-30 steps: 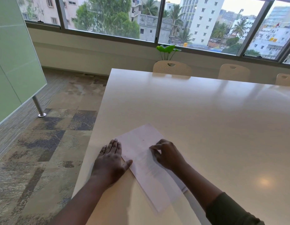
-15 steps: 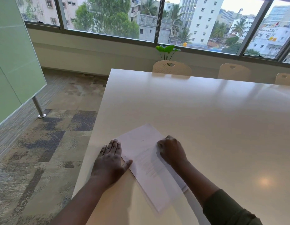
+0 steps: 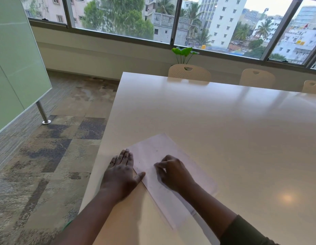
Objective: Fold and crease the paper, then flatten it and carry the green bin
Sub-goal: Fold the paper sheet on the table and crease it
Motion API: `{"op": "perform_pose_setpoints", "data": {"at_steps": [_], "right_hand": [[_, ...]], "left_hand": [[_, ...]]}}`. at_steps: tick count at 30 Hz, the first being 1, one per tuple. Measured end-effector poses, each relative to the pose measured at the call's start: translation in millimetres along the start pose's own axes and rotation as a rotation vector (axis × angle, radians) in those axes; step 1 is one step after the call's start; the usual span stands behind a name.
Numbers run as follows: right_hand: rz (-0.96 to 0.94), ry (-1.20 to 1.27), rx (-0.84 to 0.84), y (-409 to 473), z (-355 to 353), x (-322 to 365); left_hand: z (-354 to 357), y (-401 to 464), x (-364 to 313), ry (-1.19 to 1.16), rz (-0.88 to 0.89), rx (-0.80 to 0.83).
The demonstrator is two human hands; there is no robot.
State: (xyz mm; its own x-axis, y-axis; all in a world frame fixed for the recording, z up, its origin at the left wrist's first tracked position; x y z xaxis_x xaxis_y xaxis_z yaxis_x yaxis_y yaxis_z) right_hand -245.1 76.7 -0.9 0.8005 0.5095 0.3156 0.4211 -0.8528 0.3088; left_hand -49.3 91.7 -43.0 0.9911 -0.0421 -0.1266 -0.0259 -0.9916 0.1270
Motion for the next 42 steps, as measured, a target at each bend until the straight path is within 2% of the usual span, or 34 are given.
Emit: {"op": "perform_pose_setpoints", "data": {"at_steps": [2,6,11,16,21,26,31,36,40,42], "right_hand": [[0.005,-0.019,-0.018,1.2,-5.2,-9.2],[0.164,-0.106,-0.133,11.2,-12.5,-37.6],[-0.068,0.0,-0.018,-3.6,-3.3,-3.1],[0.15,-0.076,-0.134,14.8,-14.1,-35.4],[-0.06,0.025,-0.004,0.3,-4.1,5.0],[0.151,-0.083,-0.12,15.4,-10.5,-27.8],[-0.118,0.056,0.033,1.1,1.8,16.4],[0.072,-0.051,-0.104,11.6,-2.1,-11.8],[-0.107,0.07,0.033,0.7,7.4,16.7],[-0.091,0.098,0.043,3.6,-0.5,10.6]], "left_hand": [[-0.3,0.1,-0.1,-0.007,-0.003,-0.001],[-1.0,-0.2,-0.3,-0.014,-0.006,0.007],[-3.9,-0.8,-1.4,-0.012,-0.004,0.002],[-3.3,-0.8,-0.8,-0.011,-0.003,0.012],[-3.7,-1.6,-0.8,-0.007,0.0,0.017],[-2.6,-0.8,-1.2,-0.014,-0.005,0.021],[-2.1,-2.3,-0.2,-0.016,-0.006,-0.006],[-2.4,-2.1,-0.7,-0.019,-0.001,-0.009],[-3.7,-3.8,-1.2,-0.03,0.003,-0.015],[-5.1,-4.6,-2.1,-0.034,0.003,-0.015]]}}
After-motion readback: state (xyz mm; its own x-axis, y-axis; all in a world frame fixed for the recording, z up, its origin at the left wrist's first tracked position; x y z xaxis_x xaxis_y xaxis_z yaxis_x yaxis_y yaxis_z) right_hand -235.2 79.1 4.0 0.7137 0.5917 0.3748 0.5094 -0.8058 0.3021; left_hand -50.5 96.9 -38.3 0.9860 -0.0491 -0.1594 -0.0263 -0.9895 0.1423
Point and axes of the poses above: each hand's wrist, its own y-axis towards the middle knuckle, its own z-axis out of the palm, x = y × z, the point moved 2 cm from there along y, towards the middle knuckle, and after that the axes turned 7 degrees about -x, right-handed, at the moved point
